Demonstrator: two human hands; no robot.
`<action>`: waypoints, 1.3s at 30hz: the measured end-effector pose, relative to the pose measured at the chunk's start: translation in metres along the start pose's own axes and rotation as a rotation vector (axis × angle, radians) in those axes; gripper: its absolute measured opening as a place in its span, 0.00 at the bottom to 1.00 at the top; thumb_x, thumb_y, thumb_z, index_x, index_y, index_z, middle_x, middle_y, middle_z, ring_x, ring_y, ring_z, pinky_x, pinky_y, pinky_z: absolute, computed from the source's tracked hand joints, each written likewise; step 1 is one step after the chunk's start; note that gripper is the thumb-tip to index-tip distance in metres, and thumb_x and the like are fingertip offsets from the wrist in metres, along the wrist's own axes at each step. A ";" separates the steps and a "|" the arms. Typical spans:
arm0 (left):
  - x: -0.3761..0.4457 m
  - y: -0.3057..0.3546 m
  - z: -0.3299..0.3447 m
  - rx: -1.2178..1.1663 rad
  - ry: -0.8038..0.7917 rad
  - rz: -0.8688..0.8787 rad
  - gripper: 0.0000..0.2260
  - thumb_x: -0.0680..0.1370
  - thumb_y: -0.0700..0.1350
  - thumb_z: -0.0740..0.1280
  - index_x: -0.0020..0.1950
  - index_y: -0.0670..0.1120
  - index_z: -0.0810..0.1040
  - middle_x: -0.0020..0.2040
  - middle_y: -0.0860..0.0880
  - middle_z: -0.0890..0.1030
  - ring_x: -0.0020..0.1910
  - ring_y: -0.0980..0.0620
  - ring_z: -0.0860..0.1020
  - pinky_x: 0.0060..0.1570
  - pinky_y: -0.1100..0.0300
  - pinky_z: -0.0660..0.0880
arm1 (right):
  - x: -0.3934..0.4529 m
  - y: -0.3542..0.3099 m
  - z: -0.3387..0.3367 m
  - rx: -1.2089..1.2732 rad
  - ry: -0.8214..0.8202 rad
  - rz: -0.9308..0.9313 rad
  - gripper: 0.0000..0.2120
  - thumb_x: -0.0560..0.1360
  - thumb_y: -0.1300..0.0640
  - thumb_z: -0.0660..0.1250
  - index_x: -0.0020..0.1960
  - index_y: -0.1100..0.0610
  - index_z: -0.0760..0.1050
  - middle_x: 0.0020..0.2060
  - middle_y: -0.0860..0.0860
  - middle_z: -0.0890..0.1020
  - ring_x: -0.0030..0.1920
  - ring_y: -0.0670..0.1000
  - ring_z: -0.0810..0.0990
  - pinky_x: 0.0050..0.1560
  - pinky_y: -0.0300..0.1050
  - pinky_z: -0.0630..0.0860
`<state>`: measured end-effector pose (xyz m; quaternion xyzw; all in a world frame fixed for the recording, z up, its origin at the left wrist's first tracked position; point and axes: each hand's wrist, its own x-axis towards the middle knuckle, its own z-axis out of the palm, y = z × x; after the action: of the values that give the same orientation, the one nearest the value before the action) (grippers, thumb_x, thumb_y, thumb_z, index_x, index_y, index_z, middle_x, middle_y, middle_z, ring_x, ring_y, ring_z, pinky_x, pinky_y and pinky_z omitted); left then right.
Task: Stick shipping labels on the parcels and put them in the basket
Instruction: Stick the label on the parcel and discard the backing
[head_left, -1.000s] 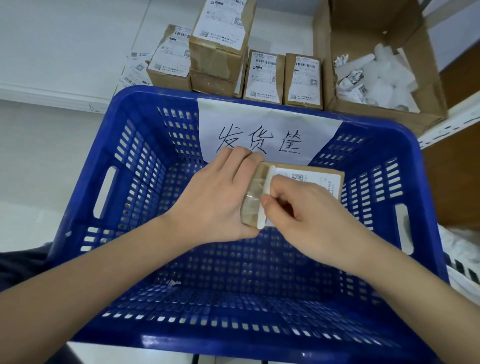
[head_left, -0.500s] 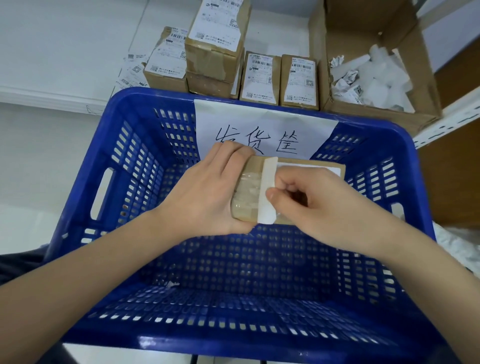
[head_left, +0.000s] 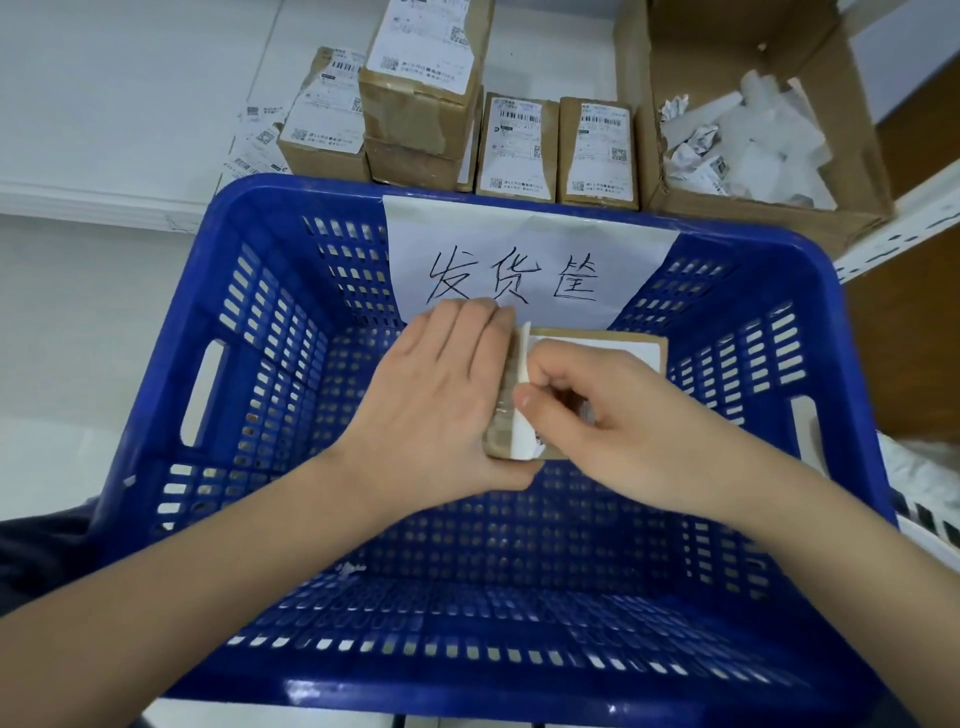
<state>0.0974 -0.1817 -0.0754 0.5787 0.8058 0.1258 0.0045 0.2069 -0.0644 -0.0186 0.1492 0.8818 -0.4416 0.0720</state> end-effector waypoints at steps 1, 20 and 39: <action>0.000 -0.001 0.000 0.005 -0.005 0.009 0.41 0.63 0.64 0.68 0.63 0.33 0.72 0.56 0.40 0.76 0.54 0.44 0.72 0.56 0.54 0.66 | 0.000 0.000 -0.001 -0.018 -0.005 0.005 0.14 0.78 0.56 0.60 0.35 0.57 0.64 0.29 0.53 0.73 0.33 0.51 0.70 0.35 0.43 0.67; 0.004 -0.016 -0.007 0.074 -0.003 -0.017 0.41 0.63 0.68 0.62 0.59 0.34 0.73 0.50 0.41 0.76 0.47 0.43 0.72 0.49 0.53 0.68 | -0.001 0.006 -0.030 -0.052 -0.016 0.146 0.14 0.76 0.54 0.62 0.32 0.56 0.70 0.26 0.53 0.76 0.26 0.45 0.69 0.34 0.44 0.70; 0.002 -0.015 -0.015 0.075 0.068 -0.031 0.40 0.63 0.68 0.61 0.65 0.39 0.73 0.54 0.41 0.76 0.50 0.42 0.74 0.48 0.49 0.74 | 0.003 0.005 -0.017 0.421 0.311 0.210 0.17 0.73 0.69 0.67 0.54 0.49 0.78 0.36 0.56 0.84 0.38 0.54 0.84 0.45 0.55 0.81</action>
<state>0.0803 -0.1872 -0.0639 0.5612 0.8186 0.1150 -0.0424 0.2053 -0.0473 -0.0127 0.3174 0.7508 -0.5770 -0.0513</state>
